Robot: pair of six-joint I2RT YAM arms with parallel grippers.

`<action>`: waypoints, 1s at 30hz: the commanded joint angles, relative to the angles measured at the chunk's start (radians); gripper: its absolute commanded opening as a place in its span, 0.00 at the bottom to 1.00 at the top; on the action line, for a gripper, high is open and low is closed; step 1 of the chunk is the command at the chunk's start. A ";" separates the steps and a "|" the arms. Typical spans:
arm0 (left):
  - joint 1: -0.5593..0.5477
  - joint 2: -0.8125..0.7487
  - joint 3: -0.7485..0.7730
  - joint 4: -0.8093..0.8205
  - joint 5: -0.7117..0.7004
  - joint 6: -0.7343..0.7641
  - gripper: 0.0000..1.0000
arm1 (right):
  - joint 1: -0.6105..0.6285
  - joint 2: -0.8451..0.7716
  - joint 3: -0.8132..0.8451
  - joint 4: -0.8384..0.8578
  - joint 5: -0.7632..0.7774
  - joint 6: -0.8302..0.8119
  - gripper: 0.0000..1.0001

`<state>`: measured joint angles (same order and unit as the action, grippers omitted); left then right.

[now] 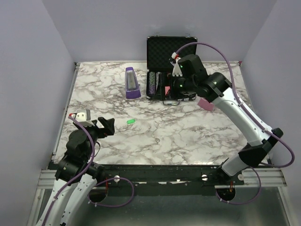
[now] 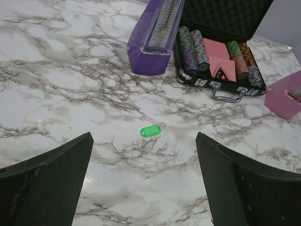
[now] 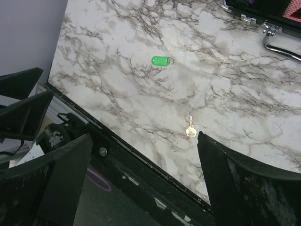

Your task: Remove the keys from the keyring

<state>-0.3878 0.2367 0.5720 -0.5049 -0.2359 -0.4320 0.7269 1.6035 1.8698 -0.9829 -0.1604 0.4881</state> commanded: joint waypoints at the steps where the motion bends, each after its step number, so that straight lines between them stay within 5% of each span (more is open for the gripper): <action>1: 0.003 0.006 -0.018 0.031 0.041 0.027 0.99 | 0.006 -0.075 -0.105 0.068 0.051 -0.017 1.00; 15: 0.003 0.042 -0.103 0.173 0.026 0.045 0.99 | 0.006 -0.411 -0.448 0.271 0.119 0.027 1.00; 24: 0.006 0.144 -0.277 0.558 -0.039 0.180 0.99 | 0.006 -0.553 -0.596 0.325 0.127 0.075 1.00; 30: 0.090 0.380 -0.327 0.813 -0.011 0.239 0.99 | 0.006 -0.610 -0.742 0.403 0.128 0.087 1.00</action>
<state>-0.3576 0.5182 0.2455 0.1001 -0.2619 -0.2401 0.7269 1.0126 1.1866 -0.6407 -0.0490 0.5789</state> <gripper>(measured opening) 0.988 0.998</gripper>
